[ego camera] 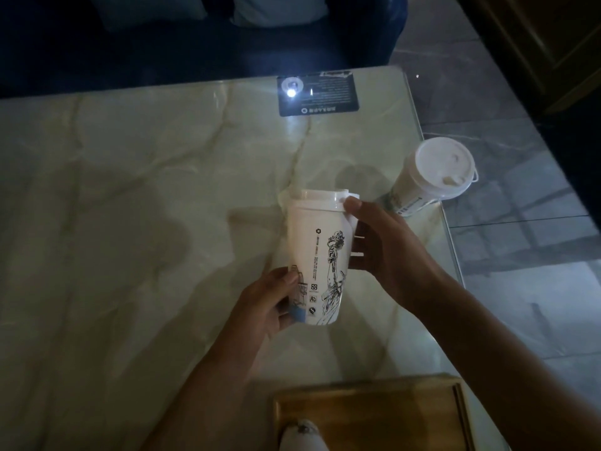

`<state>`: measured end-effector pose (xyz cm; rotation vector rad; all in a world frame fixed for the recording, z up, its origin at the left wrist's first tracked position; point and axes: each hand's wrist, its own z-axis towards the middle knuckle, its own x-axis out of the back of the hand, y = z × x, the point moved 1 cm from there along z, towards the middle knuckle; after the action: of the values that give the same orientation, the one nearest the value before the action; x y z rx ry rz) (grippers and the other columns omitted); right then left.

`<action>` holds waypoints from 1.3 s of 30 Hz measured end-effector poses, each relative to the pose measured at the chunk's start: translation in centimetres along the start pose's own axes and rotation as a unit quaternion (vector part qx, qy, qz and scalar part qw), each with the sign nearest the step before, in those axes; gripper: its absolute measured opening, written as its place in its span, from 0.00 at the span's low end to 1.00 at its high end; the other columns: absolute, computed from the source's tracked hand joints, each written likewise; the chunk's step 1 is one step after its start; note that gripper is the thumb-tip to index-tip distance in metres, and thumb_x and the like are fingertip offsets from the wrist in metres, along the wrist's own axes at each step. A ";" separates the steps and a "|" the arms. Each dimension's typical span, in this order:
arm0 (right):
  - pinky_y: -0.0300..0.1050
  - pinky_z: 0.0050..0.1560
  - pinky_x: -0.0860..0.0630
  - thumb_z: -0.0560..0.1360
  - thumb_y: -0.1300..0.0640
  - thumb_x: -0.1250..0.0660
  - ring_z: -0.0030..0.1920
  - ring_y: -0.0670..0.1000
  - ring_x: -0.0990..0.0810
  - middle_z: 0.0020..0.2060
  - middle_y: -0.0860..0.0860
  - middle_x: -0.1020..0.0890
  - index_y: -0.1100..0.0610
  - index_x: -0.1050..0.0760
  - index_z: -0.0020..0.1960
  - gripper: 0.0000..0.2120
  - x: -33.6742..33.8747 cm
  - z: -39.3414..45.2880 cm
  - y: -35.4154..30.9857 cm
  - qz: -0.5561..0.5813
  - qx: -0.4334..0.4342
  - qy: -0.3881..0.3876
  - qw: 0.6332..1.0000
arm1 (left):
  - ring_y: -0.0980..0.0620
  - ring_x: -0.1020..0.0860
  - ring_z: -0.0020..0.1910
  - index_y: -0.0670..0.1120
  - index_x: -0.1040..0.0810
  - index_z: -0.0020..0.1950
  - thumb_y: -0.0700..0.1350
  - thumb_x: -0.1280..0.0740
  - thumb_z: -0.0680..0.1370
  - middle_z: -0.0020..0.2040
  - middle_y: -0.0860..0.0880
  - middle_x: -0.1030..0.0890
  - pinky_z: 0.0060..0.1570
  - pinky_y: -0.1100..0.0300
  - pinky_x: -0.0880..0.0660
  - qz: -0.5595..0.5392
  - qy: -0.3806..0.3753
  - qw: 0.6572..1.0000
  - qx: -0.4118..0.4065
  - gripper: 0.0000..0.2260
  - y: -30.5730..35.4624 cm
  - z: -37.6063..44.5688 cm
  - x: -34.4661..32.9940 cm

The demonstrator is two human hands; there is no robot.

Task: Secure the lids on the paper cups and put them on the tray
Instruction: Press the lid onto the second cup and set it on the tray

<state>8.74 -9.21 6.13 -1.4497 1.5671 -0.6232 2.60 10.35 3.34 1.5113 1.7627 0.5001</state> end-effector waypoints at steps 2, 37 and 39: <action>0.51 0.49 0.15 0.68 0.37 0.29 0.47 0.54 0.12 0.47 0.55 0.11 0.45 0.11 0.46 0.16 0.1 0.0 0.1 0.009 -0.010 0.003 1.000 | 0.41 0.16 0.60 0.40 0.19 0.63 0.54 0.29 0.71 0.59 0.40 0.14 0.62 0.41 0.21 0.010 -0.009 1.000 -0.009 0.25 -0.1 0.1 0.1; 0.71 0.64 0.20 0.72 0.36 0.31 0.64 0.68 0.17 0.63 0.64 0.16 0.46 0.14 0.59 0.22 1.0 -0.2 0.1 0.020 -0.070 0.053 0.996 | 0.41 0.16 0.60 0.45 0.19 0.63 0.57 0.27 0.67 0.60 0.42 0.14 0.60 0.44 0.20 0.049 -0.031 0.998 0.002 0.28 -0.4 -0.2 -0.1; 0.72 0.65 0.21 0.73 0.34 0.33 0.64 0.68 0.17 0.63 0.64 0.15 0.47 0.17 0.64 0.26 1.1 -0.2 0.2 0.015 -0.076 0.054 0.996 | 0.42 0.15 0.59 0.45 0.19 0.63 0.55 0.27 0.67 0.59 0.42 0.14 0.58 0.48 0.19 0.035 -0.038 0.999 0.004 0.27 -0.6 -0.4 -0.1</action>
<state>8.56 -10.28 5.70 -1.5227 1.7489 -0.5847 1.95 10.22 3.18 1.5822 1.6589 0.4650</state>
